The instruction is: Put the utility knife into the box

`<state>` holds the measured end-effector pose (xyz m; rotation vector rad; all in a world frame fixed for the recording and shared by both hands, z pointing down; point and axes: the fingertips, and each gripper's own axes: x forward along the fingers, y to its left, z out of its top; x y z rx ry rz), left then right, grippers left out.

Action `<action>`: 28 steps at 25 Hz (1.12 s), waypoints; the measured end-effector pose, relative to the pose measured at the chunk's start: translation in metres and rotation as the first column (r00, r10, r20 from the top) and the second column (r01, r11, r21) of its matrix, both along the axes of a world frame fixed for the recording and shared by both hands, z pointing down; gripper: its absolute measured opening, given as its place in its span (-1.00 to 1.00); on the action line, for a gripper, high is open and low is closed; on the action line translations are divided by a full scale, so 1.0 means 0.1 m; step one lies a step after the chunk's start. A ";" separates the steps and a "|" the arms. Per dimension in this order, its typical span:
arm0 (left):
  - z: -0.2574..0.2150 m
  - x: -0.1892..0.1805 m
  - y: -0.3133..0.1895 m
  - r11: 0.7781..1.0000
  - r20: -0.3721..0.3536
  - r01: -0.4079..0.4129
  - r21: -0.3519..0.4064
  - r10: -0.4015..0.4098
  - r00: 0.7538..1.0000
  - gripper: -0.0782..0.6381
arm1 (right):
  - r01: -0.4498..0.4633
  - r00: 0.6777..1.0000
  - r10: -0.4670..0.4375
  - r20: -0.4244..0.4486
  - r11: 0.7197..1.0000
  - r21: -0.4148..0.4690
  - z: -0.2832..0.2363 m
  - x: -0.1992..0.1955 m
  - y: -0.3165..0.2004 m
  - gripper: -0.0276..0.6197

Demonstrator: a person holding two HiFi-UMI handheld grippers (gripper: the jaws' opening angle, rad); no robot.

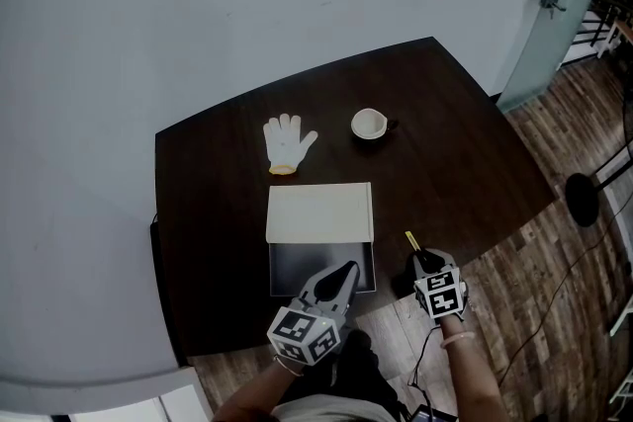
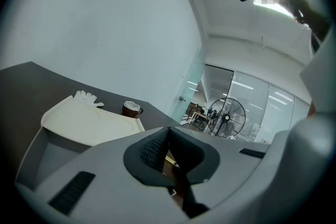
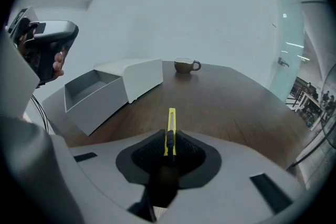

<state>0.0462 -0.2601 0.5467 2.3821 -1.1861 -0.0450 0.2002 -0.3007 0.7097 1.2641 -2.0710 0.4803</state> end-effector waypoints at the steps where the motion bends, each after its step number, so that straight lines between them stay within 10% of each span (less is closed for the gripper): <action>1: 0.00 -0.01 0.00 1.000 0.001 0.003 -0.001 -0.003 1.000 -0.73 | -0.002 1.000 0.002 0.004 1.000 0.001 0.00 0.00 0.00 -0.71; 28: -0.31 -0.30 0.12 0.997 0.045 0.049 0.056 -0.051 0.998 -0.73 | -0.087 0.992 0.072 0.106 0.986 0.140 -0.66 -0.22 0.36 -0.71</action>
